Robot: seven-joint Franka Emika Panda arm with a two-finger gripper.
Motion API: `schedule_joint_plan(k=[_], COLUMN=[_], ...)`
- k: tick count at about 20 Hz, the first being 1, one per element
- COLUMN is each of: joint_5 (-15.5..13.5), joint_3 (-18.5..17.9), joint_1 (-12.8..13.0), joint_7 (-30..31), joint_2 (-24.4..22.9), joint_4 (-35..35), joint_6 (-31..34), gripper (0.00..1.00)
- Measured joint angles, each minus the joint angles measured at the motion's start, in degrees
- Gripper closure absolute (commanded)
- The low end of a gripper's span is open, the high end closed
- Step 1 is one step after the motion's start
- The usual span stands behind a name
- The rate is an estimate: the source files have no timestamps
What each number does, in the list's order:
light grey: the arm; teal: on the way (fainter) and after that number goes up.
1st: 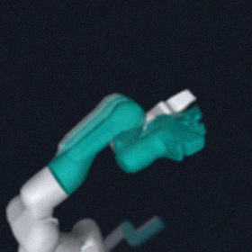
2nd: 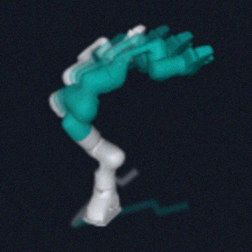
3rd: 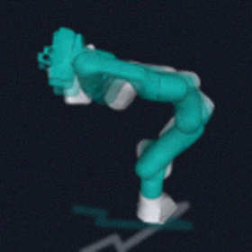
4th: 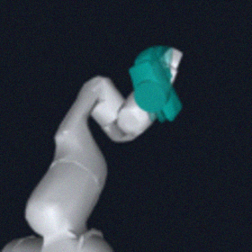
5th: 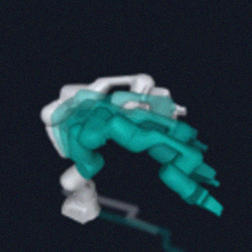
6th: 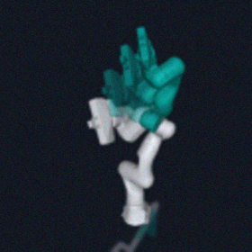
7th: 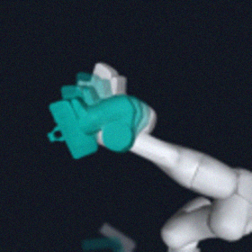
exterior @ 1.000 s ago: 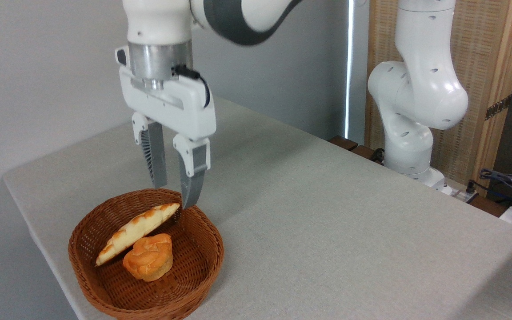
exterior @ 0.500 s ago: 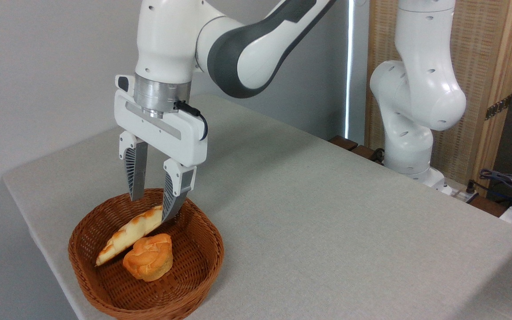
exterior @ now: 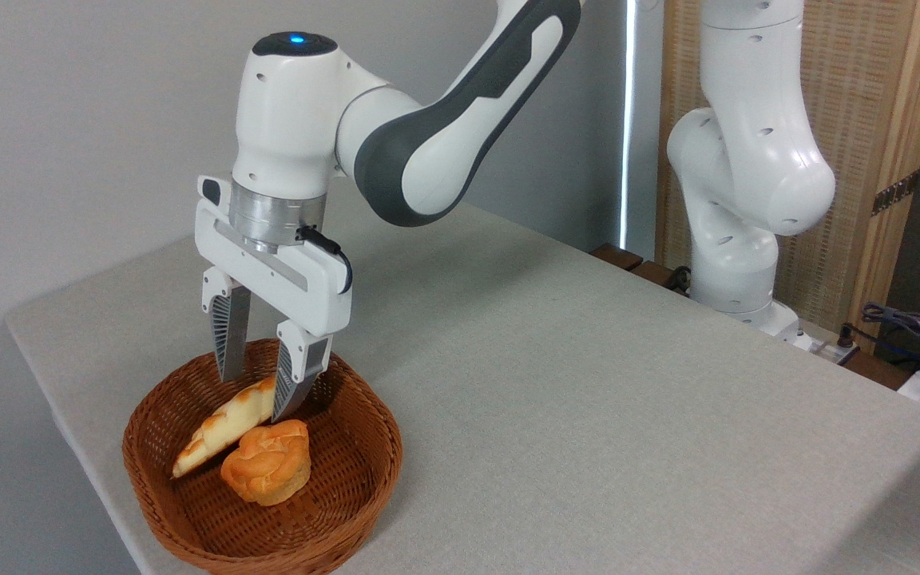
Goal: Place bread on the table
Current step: 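Close the gripper on the end of the long bread roll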
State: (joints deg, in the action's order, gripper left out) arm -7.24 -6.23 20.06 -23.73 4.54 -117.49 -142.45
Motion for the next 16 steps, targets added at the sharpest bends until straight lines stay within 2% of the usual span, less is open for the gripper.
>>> schedule_joint_plan(k=[4, 13, 16], joint_5=[0.00, 0.00, 0.00], joint_3=[0.00, -0.01, -0.01], joint_1=[-0.01, -0.01, -0.01], joint_7=[0.00, 0.00, 0.00], joint_2=[0.09, 0.09, 0.07], joint_4=[0.02, 0.03, 0.12], joint_6=[-0.13, -0.13, -0.13], gripper=[0.69, 0.70, 0.75])
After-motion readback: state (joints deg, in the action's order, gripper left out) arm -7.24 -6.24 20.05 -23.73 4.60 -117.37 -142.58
